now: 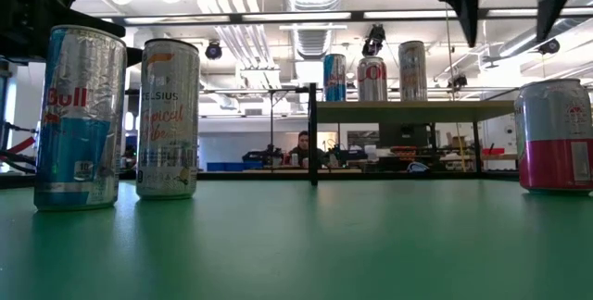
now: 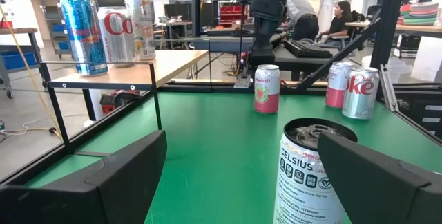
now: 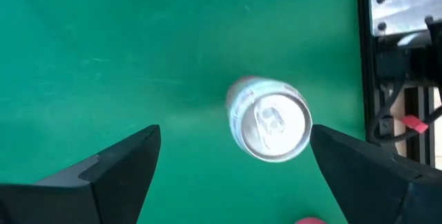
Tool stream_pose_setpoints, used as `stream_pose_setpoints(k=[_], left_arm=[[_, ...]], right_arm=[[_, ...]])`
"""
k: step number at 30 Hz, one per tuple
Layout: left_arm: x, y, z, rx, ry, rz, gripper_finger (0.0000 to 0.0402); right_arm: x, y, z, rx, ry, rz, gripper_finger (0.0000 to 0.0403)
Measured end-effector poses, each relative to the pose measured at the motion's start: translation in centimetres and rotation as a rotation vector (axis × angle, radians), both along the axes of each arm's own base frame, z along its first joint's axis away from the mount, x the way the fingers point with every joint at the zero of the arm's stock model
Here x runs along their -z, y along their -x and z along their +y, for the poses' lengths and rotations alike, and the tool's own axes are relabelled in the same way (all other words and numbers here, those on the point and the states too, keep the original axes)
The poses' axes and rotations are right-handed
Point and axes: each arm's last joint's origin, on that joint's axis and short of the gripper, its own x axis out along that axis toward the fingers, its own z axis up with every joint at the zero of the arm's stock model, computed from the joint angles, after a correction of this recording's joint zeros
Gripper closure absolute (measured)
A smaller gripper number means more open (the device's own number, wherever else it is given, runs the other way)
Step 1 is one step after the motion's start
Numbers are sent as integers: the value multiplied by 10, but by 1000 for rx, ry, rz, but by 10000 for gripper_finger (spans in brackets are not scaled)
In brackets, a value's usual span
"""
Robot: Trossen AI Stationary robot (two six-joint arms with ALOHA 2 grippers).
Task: Place canned beverage on shelf
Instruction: Put the top pink-white soda can on the shelf
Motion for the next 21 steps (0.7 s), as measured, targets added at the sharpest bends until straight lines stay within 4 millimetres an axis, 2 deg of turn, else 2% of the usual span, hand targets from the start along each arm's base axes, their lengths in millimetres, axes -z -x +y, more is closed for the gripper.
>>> stream_pose_setpoints(k=[7,13,21], left_arm=[[0,0,0,0,0,0,41],[0,0,0,0,0,0,41],[0,0,0,0,0,0,41]], right_arm=[[10,7,20,39,13,17,39],[29,17,35,107,49,66,39],[48,25,41,151,97,79,40]])
